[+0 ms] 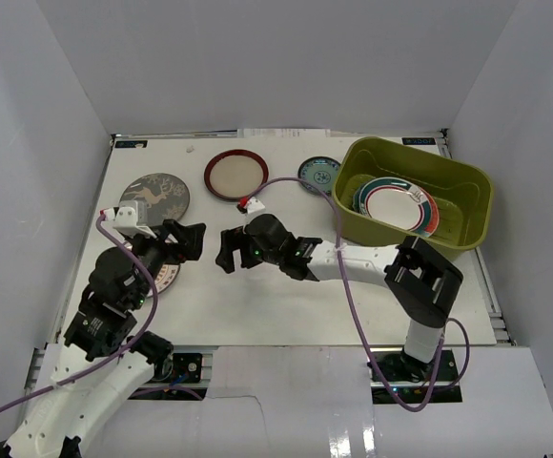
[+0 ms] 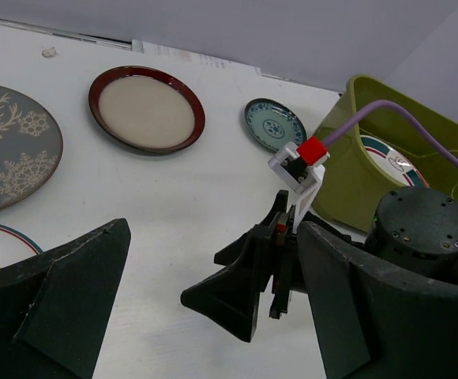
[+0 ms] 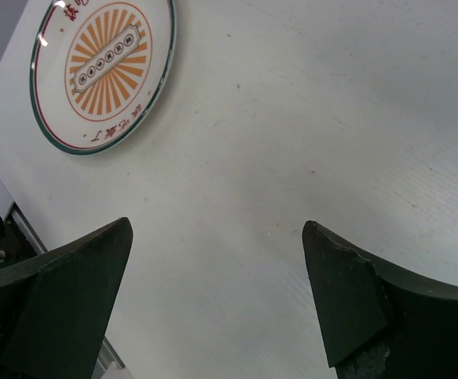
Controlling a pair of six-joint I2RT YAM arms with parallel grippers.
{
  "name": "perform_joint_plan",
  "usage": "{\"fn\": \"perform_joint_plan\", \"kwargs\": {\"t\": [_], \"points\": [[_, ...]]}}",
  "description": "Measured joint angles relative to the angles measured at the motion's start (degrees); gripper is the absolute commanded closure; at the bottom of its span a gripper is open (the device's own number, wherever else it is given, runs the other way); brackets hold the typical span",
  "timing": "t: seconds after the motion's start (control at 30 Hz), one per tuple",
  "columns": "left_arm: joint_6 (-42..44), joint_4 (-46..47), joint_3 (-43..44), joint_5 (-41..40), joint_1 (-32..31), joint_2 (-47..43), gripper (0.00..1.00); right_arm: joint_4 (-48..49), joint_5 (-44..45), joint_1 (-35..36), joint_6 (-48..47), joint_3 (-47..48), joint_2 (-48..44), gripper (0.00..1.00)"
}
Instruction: Place the plates into the plastic bin on the countertop
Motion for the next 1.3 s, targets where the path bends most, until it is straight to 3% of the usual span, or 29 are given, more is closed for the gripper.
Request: {"fn": "perform_joint_plan", "kwargs": {"t": [0.27, 0.37, 0.57, 0.77, 0.8, 0.9, 1.0, 1.07, 1.3], "points": [[-0.28, -0.09, 0.48, -1.11, 0.04, 0.15, 0.02, 3.50, -1.18, 0.42, 2.05, 2.25, 1.57, 0.03], [-0.50, 0.04, 1.81, -1.07, 0.04, 0.15, 0.02, 5.60, -3.52, 0.87, 4.26, 8.63, 8.46, 0.07], [-1.33, 0.94, 4.13, 1.07, 0.04, 0.15, 0.02, 6.99, -8.52, 2.56, 11.15, 24.37, 26.73, 0.25], [-2.14, 0.24, 4.24, 3.06, 0.04, 0.15, 0.02, 9.57, -10.71, 3.26, 19.30, 33.22, 36.68, 0.50], [-2.29, 0.00, 4.24, 3.23, 0.04, 0.15, 0.02, 10.05, -11.13, 3.26, 20.65, 33.99, 37.62, 0.66], [-2.80, -0.50, 4.24, 3.69, 0.04, 0.15, 0.02, 11.04, -12.00, 3.26, 24.00, 34.45, 39.58, 0.92], [-3.06, -0.59, 4.24, 3.78, 0.04, 0.26, 0.02, 14.56, -12.26, 3.15, 26.49, 31.45, 38.53, 0.92], [-3.10, -0.63, 4.24, 3.76, 0.04, 0.46, 0.02, 16.61, -10.75, 3.15, 26.75, 24.50, 34.29, 0.92], [-3.72, -0.50, 4.37, 2.54, 0.04, 3.45, 0.02, 13.64, -1.84, 2.91, 16.02, -4.04, 5.81, 0.92]]}}
